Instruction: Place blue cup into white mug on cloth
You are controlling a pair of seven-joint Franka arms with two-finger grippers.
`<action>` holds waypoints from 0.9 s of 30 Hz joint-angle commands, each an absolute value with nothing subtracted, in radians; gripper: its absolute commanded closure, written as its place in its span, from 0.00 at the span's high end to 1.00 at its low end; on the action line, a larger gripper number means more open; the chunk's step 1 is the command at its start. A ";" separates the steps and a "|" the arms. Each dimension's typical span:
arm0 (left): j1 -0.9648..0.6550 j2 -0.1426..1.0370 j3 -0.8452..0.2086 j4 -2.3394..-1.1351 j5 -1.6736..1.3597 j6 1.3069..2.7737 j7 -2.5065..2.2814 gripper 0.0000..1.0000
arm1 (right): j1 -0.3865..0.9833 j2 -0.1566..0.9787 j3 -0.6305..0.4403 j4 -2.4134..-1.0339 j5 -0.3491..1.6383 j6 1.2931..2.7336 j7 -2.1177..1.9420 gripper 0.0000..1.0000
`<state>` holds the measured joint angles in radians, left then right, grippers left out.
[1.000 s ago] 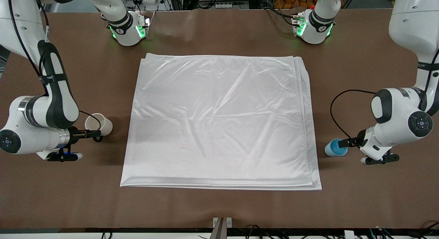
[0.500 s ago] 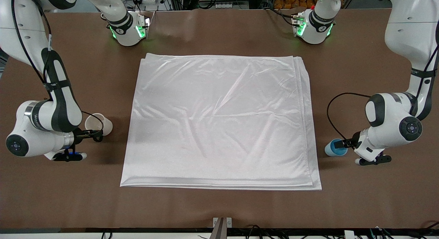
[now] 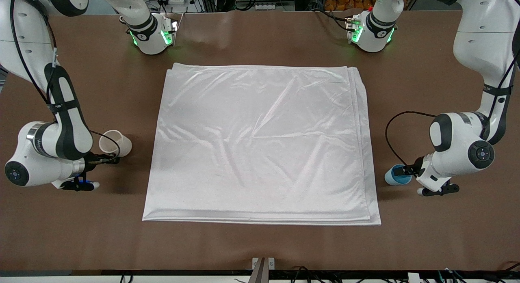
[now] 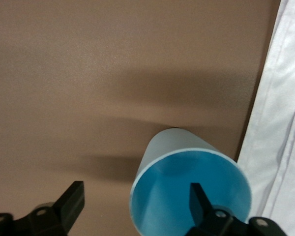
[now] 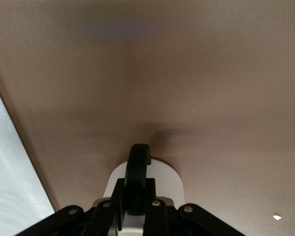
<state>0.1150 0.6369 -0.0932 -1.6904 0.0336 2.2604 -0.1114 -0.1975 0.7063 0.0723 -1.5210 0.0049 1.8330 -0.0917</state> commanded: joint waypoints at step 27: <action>0.107 0.629 -0.094 -1.690 0.046 2.286 -0.104 0.00 | 0.083 0.672 0.110 -1.371 0.201 1.637 0.645 0.02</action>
